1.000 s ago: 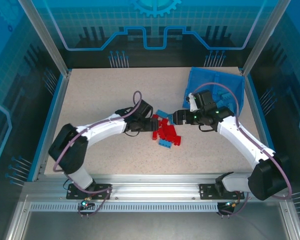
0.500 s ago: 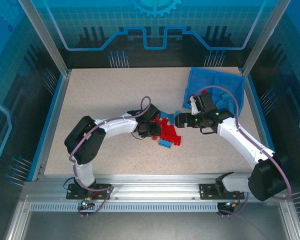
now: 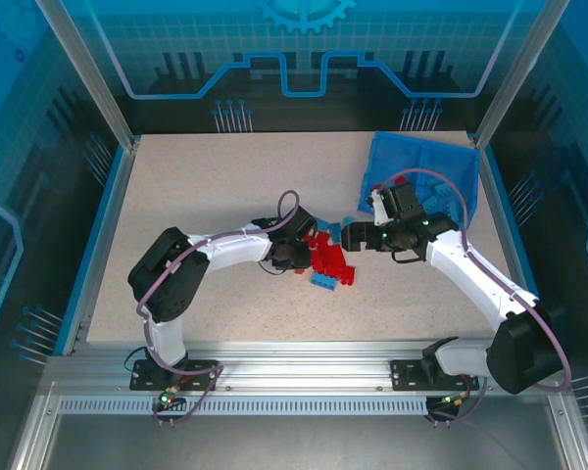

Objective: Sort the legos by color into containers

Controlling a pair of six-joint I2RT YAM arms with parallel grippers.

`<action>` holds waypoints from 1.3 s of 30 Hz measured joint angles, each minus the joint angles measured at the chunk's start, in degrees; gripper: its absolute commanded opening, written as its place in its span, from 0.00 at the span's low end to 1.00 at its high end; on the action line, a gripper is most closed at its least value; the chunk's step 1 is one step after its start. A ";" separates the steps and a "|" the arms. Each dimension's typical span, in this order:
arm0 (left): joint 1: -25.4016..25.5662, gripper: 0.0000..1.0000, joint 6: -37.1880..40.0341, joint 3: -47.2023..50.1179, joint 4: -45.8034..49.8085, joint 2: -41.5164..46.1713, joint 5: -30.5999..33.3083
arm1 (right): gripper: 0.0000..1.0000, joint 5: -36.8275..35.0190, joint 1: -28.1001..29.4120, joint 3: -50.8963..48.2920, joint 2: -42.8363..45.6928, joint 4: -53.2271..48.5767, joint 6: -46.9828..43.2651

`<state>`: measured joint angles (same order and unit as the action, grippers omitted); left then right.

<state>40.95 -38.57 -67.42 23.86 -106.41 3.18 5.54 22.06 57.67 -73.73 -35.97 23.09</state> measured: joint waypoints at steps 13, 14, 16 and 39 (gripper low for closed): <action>4.02 0.17 8.02 -15.87 -3.23 6.32 -0.52 | 0.98 -3.76 -6.56 -1.42 15.34 3.52 9.29; 4.04 0.17 8.76 -17.97 -4.35 5.18 -0.68 | 0.98 -5.14 -7.91 -1.99 17.11 3.56 10.47; 4.07 0.17 10.64 -23.52 -7.17 1.18 -0.76 | 0.98 -8.22 -10.62 -3.61 21.14 3.54 12.72; 2.67 0.50 23.63 -81.72 -12.26 -49.72 2.62 | 0.98 -14.14 -13.14 -8.33 32.39 -0.94 15.96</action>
<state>43.62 -14.94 -149.14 11.60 -156.14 5.80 -8.60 8.93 49.34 -41.34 -36.91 39.05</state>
